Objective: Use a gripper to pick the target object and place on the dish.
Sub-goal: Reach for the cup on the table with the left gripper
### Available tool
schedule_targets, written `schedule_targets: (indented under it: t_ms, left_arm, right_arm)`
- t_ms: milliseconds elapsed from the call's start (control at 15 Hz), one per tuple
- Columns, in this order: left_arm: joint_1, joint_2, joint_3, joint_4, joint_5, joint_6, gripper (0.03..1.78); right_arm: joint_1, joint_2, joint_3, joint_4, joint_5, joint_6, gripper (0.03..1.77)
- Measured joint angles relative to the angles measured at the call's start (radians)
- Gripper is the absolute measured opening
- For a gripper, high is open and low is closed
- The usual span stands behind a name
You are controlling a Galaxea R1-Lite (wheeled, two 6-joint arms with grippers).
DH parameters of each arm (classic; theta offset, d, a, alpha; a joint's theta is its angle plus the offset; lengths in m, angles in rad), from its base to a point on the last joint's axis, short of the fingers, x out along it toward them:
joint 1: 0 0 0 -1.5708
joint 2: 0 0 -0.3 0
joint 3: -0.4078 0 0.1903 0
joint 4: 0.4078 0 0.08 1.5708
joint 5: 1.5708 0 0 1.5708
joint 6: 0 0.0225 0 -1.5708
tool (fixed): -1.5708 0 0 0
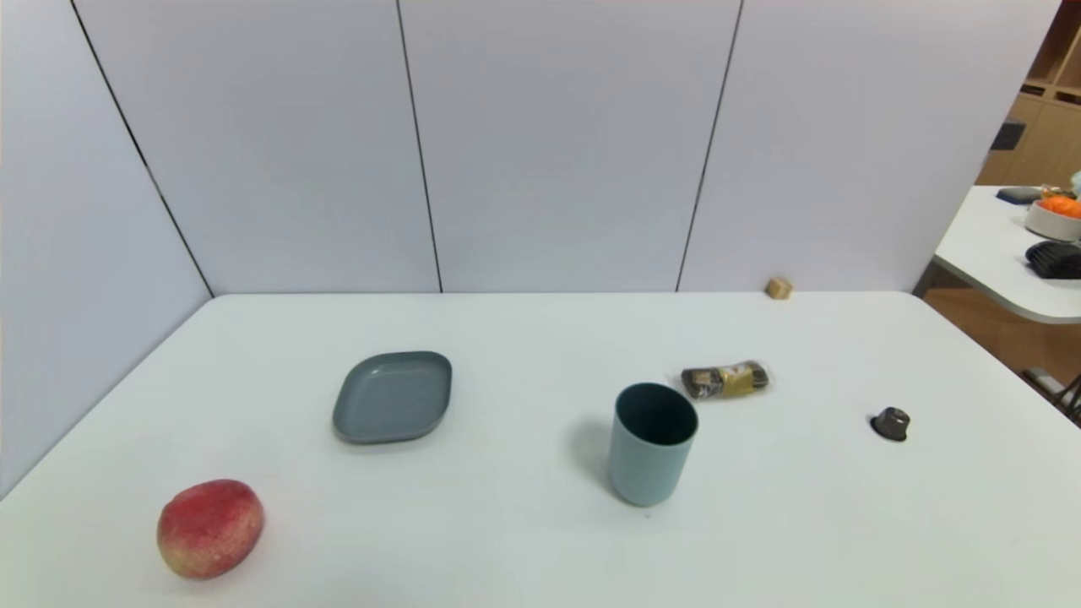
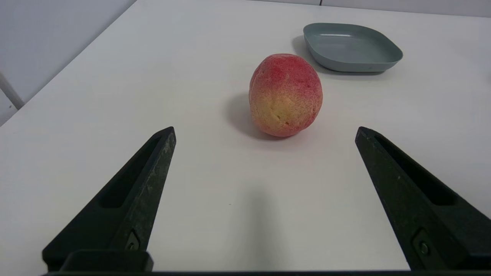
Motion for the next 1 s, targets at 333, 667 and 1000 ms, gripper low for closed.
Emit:
schedule_targets:
  t_ms: [333, 667, 1000]
  left_arm:
    - [0.0, 0.0, 0.0, 0.0, -0.001, 0.0, 1.69]
    - [0.0, 0.0, 0.0, 0.0, 0.0, -0.001, 1.69]
    - [0.0, 0.01, 0.0, 0.004, 0.0, -0.002, 1.69]
  right_arm:
    - [0.0, 0.0, 0.0, 0.0, 0.0, 0.0, 1.71]
    - [0.0, 0.0, 0.0, 0.0, 0.0, 0.0, 1.71]
    - [0.0, 0.0, 0.0, 0.0, 0.0, 0.0, 1.71]
